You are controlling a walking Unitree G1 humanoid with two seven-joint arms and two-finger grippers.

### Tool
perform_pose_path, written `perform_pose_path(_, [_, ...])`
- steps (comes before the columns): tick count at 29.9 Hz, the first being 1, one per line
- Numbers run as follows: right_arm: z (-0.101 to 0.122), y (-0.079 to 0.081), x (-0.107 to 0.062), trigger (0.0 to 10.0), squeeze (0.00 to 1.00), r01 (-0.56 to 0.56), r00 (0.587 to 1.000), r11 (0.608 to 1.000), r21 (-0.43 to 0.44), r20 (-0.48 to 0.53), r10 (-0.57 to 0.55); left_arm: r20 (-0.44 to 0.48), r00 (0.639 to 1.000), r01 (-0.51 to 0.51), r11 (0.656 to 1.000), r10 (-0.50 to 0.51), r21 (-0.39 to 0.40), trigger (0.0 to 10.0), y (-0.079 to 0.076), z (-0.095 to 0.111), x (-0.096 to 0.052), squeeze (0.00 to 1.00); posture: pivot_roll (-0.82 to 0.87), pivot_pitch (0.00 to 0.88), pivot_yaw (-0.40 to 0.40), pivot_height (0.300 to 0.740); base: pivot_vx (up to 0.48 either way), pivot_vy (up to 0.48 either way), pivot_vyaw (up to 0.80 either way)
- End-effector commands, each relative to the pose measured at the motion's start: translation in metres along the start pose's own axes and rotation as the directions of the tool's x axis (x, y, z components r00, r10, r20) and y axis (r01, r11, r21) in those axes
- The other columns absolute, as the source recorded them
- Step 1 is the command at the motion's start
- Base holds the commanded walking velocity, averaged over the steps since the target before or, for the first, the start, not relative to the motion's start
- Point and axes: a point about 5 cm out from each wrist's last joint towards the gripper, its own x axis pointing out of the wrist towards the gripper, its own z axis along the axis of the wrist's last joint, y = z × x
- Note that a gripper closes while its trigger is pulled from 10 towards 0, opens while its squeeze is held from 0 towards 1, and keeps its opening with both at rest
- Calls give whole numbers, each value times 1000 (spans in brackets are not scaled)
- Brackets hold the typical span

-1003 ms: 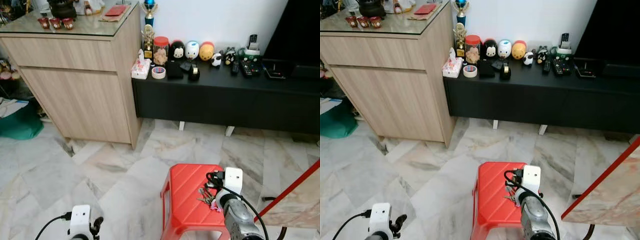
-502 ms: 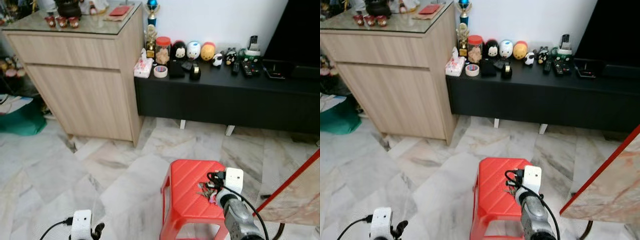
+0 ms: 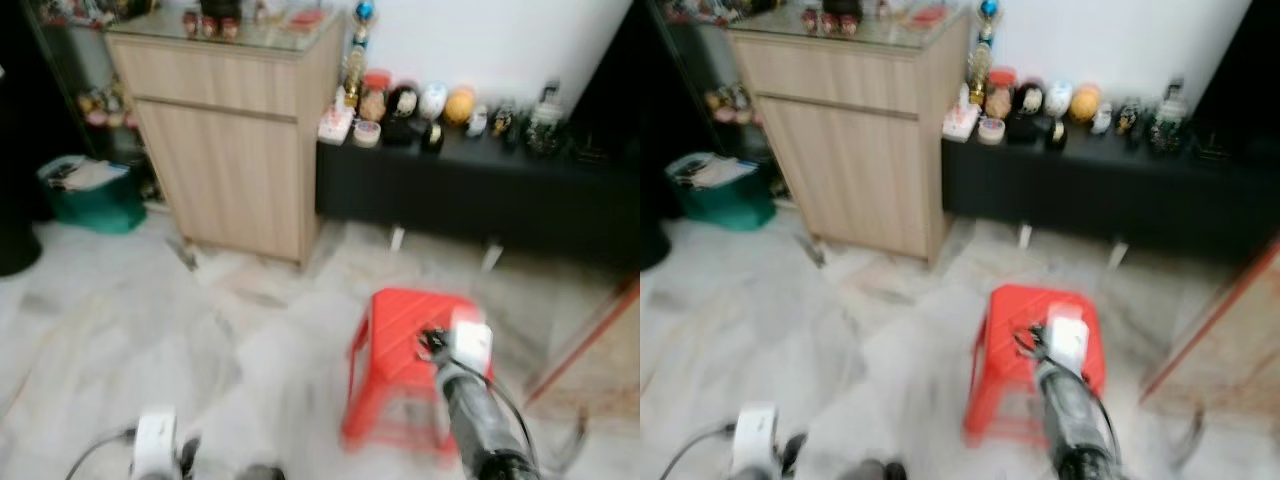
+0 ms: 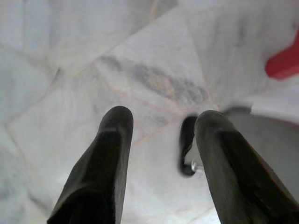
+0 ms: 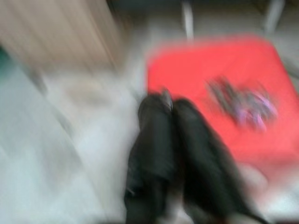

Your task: Hang keys on a hook

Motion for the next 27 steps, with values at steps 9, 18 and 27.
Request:
perform_pose_path(9, [32,11,11,10000,0,-49,995,999,3,82,49,216,975,42,998,-49,39,10000,-4,59,11,0,45,0,-23,740,-57,0,0])
perform_pose_path(18, [63,25,19,10000,0,-187,974,981,-61,121,193,514,833,157,978,-207,140,10000,-24,136,7,0,50,0,-25,740,0,0,0])
perform_pose_path(27, [98,59,18,10000,0,-476,859,866,-153,133,495,678,605,283,909,-418,308,10000,-52,199,-23,0,46,0,-35,740,0,0,0])
